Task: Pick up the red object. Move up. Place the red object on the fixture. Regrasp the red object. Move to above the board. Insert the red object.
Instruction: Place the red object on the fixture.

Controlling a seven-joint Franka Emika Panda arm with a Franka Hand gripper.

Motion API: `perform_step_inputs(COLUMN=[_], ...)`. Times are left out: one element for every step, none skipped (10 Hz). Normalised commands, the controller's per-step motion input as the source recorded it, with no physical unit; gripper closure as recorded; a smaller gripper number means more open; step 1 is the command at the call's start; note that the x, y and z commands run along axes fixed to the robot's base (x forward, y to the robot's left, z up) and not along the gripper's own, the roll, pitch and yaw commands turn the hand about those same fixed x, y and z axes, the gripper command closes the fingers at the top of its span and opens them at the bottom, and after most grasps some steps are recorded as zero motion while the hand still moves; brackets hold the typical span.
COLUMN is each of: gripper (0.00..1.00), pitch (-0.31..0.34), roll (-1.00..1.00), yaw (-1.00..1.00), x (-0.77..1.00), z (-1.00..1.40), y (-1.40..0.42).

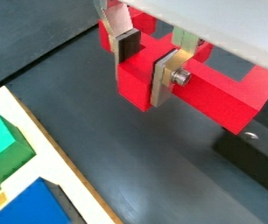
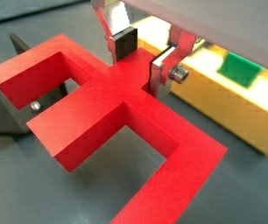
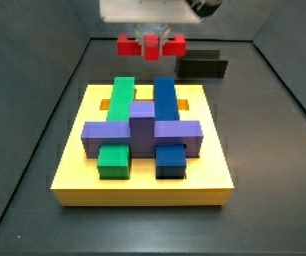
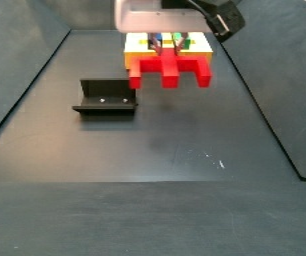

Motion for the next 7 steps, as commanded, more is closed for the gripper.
perform_step_inputs(gripper=[1.00,1.00,1.00,1.00,1.00,1.00,1.00], pitch=[0.034,0.043,0.057,0.086,0.106,0.114,0.117], roll=[-1.00,-1.00,-1.00,-1.00,-1.00,-1.00,-1.00], yaw=[0.00,0.00,0.00,0.00,0.00,0.00,0.00], x=[0.70,0.69,0.69,0.68,0.66,0.67,0.69], z=[0.32,0.30,0.29,0.27,0.18,0.12,0.09], y=[0.16,0.17,0.17,0.19,0.23,0.24,0.25])
